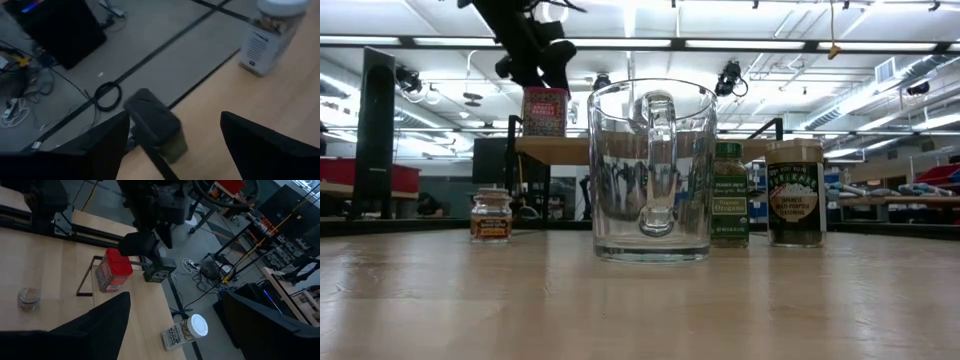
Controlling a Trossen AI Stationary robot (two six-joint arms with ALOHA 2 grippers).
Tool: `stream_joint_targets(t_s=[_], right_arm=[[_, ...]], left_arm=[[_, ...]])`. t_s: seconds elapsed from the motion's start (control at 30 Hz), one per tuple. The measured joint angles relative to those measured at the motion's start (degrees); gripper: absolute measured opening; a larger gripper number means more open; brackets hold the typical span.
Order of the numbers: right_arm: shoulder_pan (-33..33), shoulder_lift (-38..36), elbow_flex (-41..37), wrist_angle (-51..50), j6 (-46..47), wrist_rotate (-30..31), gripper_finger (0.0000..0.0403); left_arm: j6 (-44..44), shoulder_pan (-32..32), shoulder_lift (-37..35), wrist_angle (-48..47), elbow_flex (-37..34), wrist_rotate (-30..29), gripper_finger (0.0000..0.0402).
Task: Shelf spices
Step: Remove the red seasoning can from the shelf
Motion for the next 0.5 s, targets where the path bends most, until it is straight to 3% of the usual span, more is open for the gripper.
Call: stream_joint_targets(t_s=[0.17, 0.4, 0.5], right_arm=[[-0.08, 0.0, 0.0, -0.46, 0.35, 0.01, 0.0313], [-0.36, 0.0, 0.0, -0.99, 0.37, 0.01, 0.0311], [-0.66, 0.0, 0.0, -0.97, 0.37, 0.01, 0.031]], left_arm=[[3.48, -1.74, 0.24, -0.03, 0.08, 7.54, 0.0317], [11.42, -6.17, -5.07, -1.1, 2.0, 9.07, 0.0317], [15.12, -7.0, -7.07, -4.38, 4.26, 12.93, 0.0317]])
